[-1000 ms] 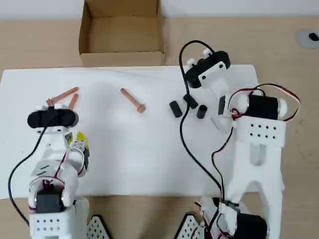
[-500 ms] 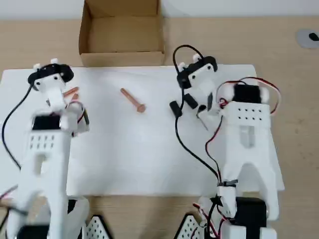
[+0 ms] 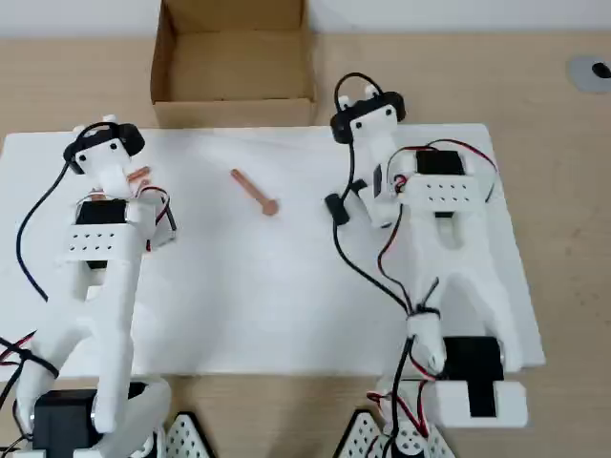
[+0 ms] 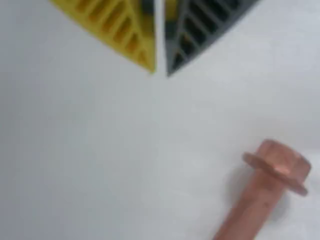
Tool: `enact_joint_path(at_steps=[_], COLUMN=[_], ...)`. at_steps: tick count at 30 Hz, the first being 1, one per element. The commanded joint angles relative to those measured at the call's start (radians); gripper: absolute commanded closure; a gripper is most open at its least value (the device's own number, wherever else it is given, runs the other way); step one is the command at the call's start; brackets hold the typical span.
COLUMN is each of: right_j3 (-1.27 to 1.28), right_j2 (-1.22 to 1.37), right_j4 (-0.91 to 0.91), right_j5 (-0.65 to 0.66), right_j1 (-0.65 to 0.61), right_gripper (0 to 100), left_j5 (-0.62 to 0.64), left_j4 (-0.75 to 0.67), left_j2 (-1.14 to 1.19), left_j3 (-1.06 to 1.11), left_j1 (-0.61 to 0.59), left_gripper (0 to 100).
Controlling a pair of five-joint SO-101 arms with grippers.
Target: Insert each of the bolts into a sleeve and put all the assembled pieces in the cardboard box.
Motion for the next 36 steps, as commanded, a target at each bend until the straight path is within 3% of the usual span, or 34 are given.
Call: enact_joint_path(at_steps=[1,18,26,36], right_j3=[-0.008,-0.128,-0.199,-0.197], right_j2=[0.027,0.220,0.220,0.225], right_j4=[-0.038,-0.094,-0.029,0.012], right_j5=[-0.006,-0.002,0.002,0.025], right_j1=[-0.008,-0.005,-0.005,-0.005], right_gripper=[81.1,75.7,88.3,86.3], left_j5=[-0.003,-0.048,-0.054,-0.054], left_j4=[-0.012,-0.002,0.023,0.026], left_j2=[0.001,-0.001,-0.001,-0.002], left_j3=[-0.048,-0.037,-0.043,-0.043], left_j1=[0.011,0.002,0.000,0.000], left_gripper=[98,98,98,98])
